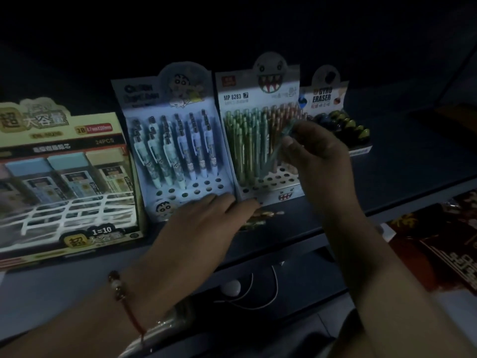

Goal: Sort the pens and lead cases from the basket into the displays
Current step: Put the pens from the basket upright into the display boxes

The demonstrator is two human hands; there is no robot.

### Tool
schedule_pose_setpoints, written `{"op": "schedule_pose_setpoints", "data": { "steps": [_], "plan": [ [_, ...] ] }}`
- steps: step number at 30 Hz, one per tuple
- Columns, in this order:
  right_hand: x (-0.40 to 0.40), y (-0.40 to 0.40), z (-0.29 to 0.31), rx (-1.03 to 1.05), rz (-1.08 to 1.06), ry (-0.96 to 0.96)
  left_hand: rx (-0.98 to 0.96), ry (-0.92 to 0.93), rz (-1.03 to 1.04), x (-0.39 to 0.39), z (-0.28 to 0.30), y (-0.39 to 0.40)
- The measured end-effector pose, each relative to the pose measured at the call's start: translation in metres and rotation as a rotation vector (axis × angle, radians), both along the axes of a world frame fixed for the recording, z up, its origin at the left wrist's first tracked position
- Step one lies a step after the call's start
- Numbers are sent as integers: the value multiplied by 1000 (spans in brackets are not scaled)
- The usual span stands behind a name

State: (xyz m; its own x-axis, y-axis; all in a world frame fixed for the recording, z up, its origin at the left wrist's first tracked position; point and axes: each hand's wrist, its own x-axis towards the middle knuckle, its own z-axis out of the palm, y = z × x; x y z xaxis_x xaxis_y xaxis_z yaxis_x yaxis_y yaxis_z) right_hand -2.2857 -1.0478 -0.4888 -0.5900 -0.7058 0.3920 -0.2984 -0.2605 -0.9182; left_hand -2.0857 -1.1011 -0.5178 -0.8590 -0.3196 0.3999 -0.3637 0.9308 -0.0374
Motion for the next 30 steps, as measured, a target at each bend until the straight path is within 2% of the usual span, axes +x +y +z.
{"op": "schedule_pose_setpoints", "data": {
  "steps": [4, 11, 15, 19, 24, 30],
  "plan": [
    [3, -9, -8, 23, -26, -5, 15, 8, 3, 4, 8, -2],
    [-5, -14, -10, 1, -61, 132, 28, 8, 2, 11, 7, -10],
    [-8, -25, -19, 77, -61, 170, 38, -1, 0, 12, 5, -12],
    [-6, -31, -28, 167, -104, 304, 21, 6, 7, 12, 4, -12],
    [-3, -33, -33, 176, -146, 358, 26, 47, 7, 12, 5, -13],
    [10, -15, -37, 125, -163, 143, -19, 87, 6, 12, 5, -22]
  ]
}}
